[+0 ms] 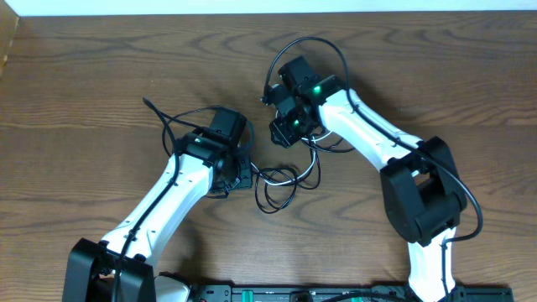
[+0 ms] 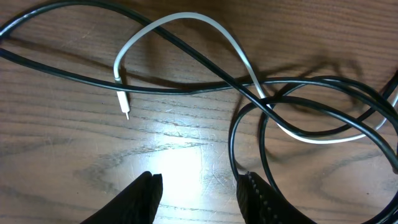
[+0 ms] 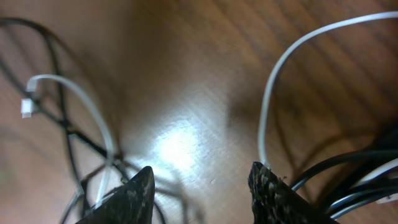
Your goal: Untangle cables
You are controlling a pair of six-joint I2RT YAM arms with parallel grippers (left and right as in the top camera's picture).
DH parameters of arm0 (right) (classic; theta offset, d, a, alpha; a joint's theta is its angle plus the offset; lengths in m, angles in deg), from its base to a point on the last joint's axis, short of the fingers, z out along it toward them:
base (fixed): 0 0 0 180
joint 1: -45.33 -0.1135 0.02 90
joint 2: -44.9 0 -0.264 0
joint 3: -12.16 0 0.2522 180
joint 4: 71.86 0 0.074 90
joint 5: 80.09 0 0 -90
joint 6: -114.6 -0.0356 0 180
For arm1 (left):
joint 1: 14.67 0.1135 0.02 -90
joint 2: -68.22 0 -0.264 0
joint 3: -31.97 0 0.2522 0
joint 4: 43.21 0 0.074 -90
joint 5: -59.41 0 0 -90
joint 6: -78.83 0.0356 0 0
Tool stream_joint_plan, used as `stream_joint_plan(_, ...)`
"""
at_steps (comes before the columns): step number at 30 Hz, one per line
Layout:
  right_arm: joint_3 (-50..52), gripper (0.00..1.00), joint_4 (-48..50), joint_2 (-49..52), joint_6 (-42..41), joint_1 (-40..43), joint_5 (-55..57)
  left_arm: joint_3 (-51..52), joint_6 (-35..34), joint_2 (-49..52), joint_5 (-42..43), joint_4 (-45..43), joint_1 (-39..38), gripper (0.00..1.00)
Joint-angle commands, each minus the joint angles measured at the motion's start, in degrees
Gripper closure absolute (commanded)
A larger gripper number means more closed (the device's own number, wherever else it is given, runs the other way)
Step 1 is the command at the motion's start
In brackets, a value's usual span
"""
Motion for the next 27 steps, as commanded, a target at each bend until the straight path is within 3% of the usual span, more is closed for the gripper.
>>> stream_joint_plan(1,-0.1,0.54,1.0,1.6,1.4,-0.4,8.2,0.4,0.4,0.5,-0.2,0.3,0.0,0.55)
stream_joint_plan(7,0.0,0.56,3.9,1.7,1.4,-0.3,11.3,0.4,0.2,0.5,-3.7,1.0,0.0,0.55)
stream_joint_plan(12,2.2,0.55,5.3,2.0,1.4,-0.3,11.3,0.4,-12.4,0.5,-22.3,7.2,0.1,0.55)
stream_joint_plan(18,7.4,0.53,9.2,2.4,1.4,-0.7,11.3,0.4,-13.5,0.5,-22.2,7.2,0.1,0.51)
stream_joint_plan(23,8.3,0.57,8.9,2.4,1.4,-0.8,11.3,0.4,-13.4,0.5,-21.4,7.2,0.1,0.5)
stream_joint_plan(25,8.4,0.66,7.3,2.4,1.4,-0.8,11.3,0.4,-13.4,0.5,-21.3,7.2,0.1,0.5)
stream_joint_plan(27,8.4,0.9,5.6,2.4,1.4,-0.8,11.3,0.4,-13.4,0.5,-21.3,7.2,0.1,0.5)
